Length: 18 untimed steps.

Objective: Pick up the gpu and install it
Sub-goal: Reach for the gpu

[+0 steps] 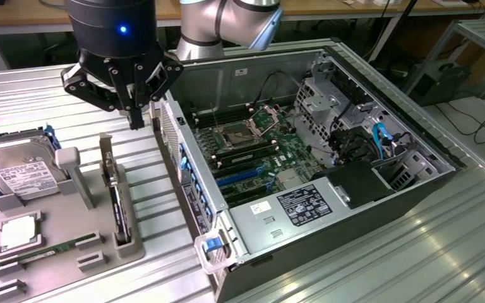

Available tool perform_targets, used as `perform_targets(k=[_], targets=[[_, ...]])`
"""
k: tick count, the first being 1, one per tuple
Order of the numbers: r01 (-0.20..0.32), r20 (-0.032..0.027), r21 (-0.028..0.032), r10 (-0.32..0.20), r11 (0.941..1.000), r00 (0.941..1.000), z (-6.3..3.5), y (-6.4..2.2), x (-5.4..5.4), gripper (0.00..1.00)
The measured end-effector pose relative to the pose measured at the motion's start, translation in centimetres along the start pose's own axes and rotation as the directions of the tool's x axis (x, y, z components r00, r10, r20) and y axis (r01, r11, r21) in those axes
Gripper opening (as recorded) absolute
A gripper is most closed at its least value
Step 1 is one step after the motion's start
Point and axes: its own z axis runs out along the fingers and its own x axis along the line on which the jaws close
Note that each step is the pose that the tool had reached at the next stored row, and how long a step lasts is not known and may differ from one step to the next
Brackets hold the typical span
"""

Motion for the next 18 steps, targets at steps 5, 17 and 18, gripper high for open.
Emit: perform_targets(k=[5, 17, 18], targets=[[0.0, 0.0, 0.0, 0.0, 1.0, 1.0, -0.03, -0.1, 1.2, 0.11], [0.001, 0.0, 0.0, -0.001, 1.0, 1.0, -0.07, -0.15, 4.1, 0.11], [0.001, 0.0, 0.0, -0.001, 1.0, 1.0, -0.08, -0.14, 4.3, 0.11]])
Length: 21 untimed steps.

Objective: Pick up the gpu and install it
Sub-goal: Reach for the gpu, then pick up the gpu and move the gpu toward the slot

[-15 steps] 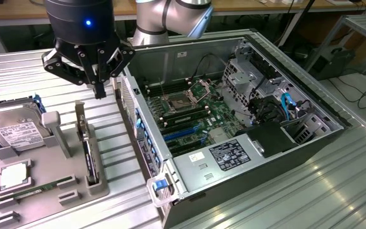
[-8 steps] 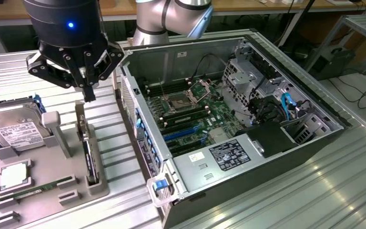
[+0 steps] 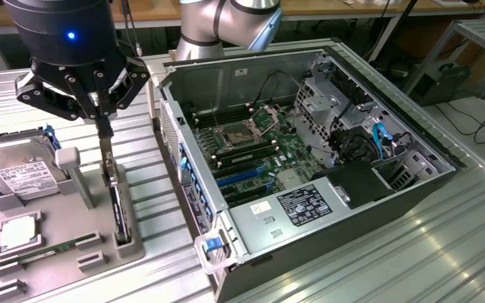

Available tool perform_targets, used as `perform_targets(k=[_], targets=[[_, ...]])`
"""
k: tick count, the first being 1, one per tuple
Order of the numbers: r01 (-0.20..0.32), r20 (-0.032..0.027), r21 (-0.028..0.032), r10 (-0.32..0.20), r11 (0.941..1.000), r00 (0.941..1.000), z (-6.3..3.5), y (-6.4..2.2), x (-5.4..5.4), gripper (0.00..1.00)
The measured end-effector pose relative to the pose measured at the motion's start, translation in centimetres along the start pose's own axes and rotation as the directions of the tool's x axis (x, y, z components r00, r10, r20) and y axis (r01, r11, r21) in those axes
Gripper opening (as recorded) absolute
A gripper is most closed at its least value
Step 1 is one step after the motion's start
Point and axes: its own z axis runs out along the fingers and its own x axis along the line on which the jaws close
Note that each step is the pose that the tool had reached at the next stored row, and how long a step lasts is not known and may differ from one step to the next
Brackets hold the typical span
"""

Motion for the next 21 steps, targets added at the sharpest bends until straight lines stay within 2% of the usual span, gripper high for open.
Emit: perform_targets(k=[8, 21], targets=[[0.0, 0.0, -0.0006, 0.0, 1.0, 1.0, -0.03, -0.11, 1.7, 0.11], [0.0, 0.0001, -0.0007, 0.0, 1.0, 1.0, -0.03, -0.12, 1.8, 0.11]])
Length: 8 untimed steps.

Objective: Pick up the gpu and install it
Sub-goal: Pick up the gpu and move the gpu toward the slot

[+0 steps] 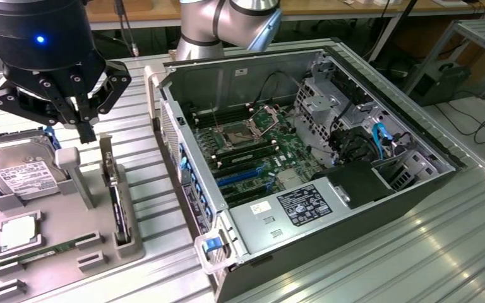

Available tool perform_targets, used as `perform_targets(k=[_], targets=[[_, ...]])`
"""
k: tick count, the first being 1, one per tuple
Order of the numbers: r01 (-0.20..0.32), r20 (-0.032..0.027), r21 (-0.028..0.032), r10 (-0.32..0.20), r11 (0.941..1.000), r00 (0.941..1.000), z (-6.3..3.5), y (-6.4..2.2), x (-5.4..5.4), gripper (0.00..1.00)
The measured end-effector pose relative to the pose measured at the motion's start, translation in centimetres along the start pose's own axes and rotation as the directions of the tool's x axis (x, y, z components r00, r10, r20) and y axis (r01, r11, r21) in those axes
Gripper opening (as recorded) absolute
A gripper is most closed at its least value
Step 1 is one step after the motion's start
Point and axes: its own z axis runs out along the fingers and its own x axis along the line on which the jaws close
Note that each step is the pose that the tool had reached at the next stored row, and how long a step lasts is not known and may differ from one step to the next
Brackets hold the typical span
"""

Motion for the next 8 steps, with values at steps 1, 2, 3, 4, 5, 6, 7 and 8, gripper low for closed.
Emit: perform_targets(k=[1, 2, 3, 4, 5, 6, 7, 8], targets=[[0.0, 0.0001, 0.0, 0.0, 1.0, 1.0, 0.0, 0.0, 0.0, 0.11], [0.0, 0.0, 0.0, 0.0, 1.0, 1.0, 0.0, 0.0, 0.0, 0.11], [0.0, 0.0, 0.0, 0.0, 1.0, 1.0, 0.0, 0.0, 0.0, 0.17], [0.0, 0.0, 0.0, 0.0, 1.0, 1.0, 0.0, 0.0, 0.0, 0.17], [0.0, 0.0, 0.0, 0.0, 1.0, 1.0, 0.0, 0.0, 0.0, 0.24], [0.0, 0.0, 0.0, 0.0, 1.0, 1.0, 0.0, 0.0, 0.0, 0.3], [0.0, 0.0, 0.0, 0.0, 1.0, 1.0, 0.0, 0.0, 0.0, 0.36], [0.0, 0.0, 0.0, 0.0, 1.0, 1.0, 0.0, 0.0, 0.0, 0.36]])
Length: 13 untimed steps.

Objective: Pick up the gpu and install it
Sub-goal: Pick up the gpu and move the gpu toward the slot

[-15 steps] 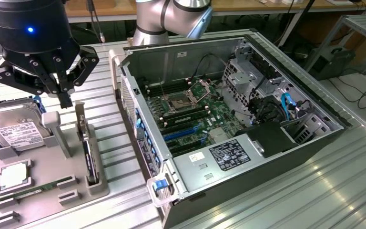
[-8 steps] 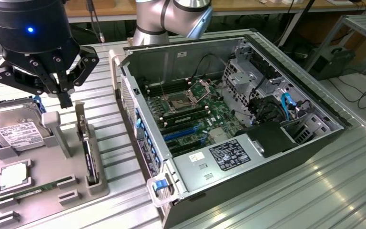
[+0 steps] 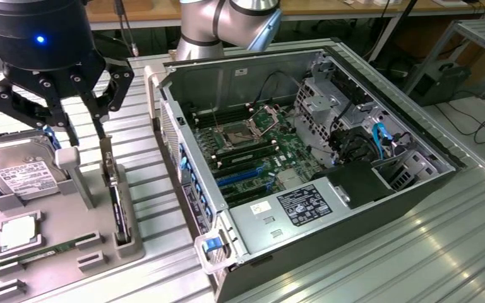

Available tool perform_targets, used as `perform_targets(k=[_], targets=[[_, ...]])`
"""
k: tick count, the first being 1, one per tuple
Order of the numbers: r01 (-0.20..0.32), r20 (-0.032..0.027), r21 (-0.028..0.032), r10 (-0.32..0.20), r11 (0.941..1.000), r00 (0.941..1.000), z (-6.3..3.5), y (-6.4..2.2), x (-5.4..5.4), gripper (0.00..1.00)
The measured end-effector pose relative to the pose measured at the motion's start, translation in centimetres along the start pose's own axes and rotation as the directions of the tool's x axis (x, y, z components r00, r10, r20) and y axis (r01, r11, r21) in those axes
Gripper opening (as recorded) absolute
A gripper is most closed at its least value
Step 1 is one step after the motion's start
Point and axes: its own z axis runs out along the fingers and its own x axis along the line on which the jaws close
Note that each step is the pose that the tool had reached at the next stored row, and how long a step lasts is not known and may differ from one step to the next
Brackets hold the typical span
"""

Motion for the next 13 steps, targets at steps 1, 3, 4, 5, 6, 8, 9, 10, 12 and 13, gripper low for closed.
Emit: perform_targets(k=[1, 3, 4, 5, 6, 8, 9, 10, 12, 13], targets=[[0.0, 0.0, 0.0, 0.0, 1.0, 1.0, 0.0, 0.0, 0.0, 0.36], [0.0, 0.0002, -0.0001, 0.0, 1.0, 1.0, 0.05, 0.01, 0.0, 0.54], [-0.005, 0.0005, -0.0001, 0.005, 1.0, 1.0, 0.25, 0.01, 0.0, 0.6], [-0.012, 0.0008, 0.0001, 0.012, 0.9999, 0.9999, 0.42, 0.0, 0.0, 0.6], [-0.023, 0.001, 0.0005, 0.023, 0.9997, 0.9997, 0.59, 0.0, 0.0, 0.6], [-0.048, 0.0022, 0.0011, 0.048, 0.9988, 0.9988, 0.96, -0.02, 0.0, 0.6], [-0.062, 0.0028, 0.0014, 0.062, 0.9981, 0.9981, 1.34, -0.03, 0.0, 0.6], [-0.062, 0.0029, 0.0014, 0.062, 0.9981, 0.9981, 1.58, -0.04, 0.0, 0.6], [-0.062, 0.0029, 0.0014, 0.062, 0.998, 0.998, 1.97, -0.06, 0.0, 0.6], [-0.062, 0.0028, 0.0015, 0.062, 0.998, 0.998, 2.15, -0.07, 0.0, 0.6]])
